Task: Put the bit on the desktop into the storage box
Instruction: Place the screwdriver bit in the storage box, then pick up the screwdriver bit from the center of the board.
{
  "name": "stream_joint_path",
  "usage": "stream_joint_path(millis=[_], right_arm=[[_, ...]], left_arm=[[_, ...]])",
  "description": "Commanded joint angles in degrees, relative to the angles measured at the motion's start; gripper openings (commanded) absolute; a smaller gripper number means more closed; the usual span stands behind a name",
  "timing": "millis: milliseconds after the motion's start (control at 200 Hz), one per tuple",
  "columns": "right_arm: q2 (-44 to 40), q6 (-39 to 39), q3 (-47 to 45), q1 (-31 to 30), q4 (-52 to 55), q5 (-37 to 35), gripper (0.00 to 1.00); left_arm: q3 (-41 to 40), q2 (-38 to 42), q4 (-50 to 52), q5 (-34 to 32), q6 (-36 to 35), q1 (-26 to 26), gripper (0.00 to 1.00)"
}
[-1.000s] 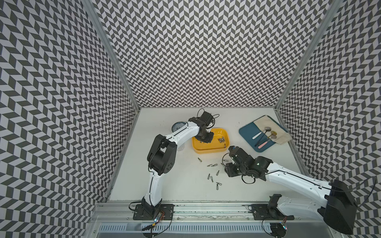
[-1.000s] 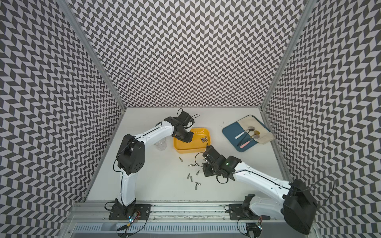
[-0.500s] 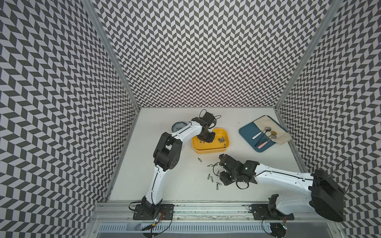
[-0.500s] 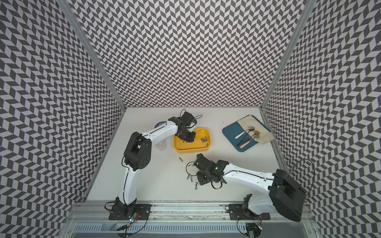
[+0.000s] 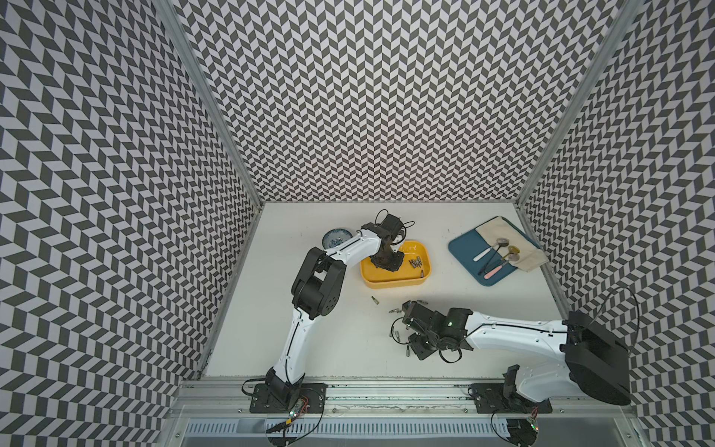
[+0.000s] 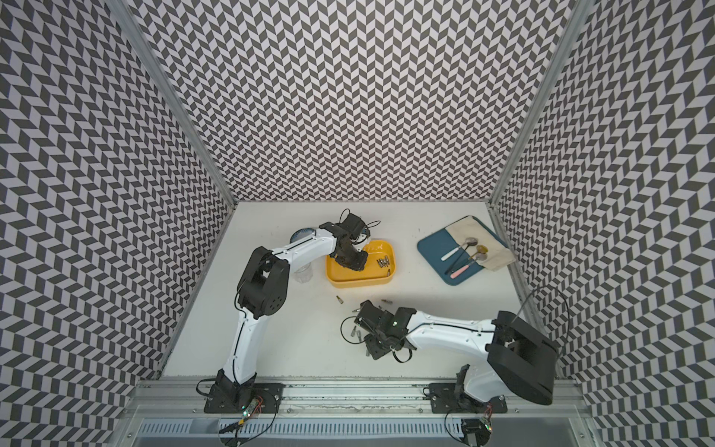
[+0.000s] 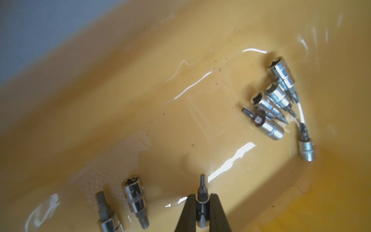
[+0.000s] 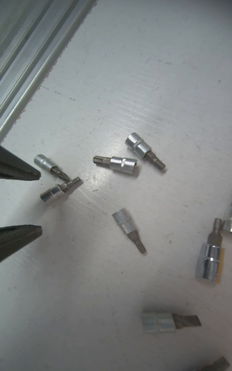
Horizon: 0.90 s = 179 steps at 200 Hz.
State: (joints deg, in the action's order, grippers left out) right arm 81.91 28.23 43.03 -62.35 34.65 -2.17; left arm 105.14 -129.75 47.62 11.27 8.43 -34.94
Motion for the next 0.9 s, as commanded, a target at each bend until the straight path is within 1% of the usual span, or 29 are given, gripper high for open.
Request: stream_joint_path(millis=[0, 165, 316, 461, 616, 786, 891], right_arm=[[1.1, -0.9, 1.2, -0.6, -0.6, -1.3, 0.41], [2.4, -1.3, 1.3, -0.9, -0.7, -1.5, 0.4], [3.3, -1.5, 1.5, -1.0, -1.3, -1.5, 0.4], [4.5, -1.9, 2.0, -1.1, -1.7, -1.5, 0.39], [5.7, -2.3, 2.8, -1.2, -2.2, -1.6, 0.38], [7.1, -2.7, 3.7, -1.3, -2.5, -1.5, 0.37], [8.1, -3.1, 4.3, -1.3, -2.4, -1.5, 0.34]], left_arm=[[1.8, -1.4, -1.1, 0.6, -0.6, 0.1, 0.09], [1.9, -1.2, -1.3, 0.6, -0.5, 0.1, 0.22], [2.2, -0.7, -1.5, 0.3, -0.6, 0.2, 0.38], [3.3, 0.4, -1.4, 0.0, -0.2, 0.2, 0.41], [3.8, 3.7, -1.1, -0.3, 0.4, 0.5, 0.45], [-2.5, 11.4, -2.8, -0.7, 1.9, 1.1, 0.46], [-7.7, 16.8, -3.6, -0.8, 2.8, 1.8, 0.48]])
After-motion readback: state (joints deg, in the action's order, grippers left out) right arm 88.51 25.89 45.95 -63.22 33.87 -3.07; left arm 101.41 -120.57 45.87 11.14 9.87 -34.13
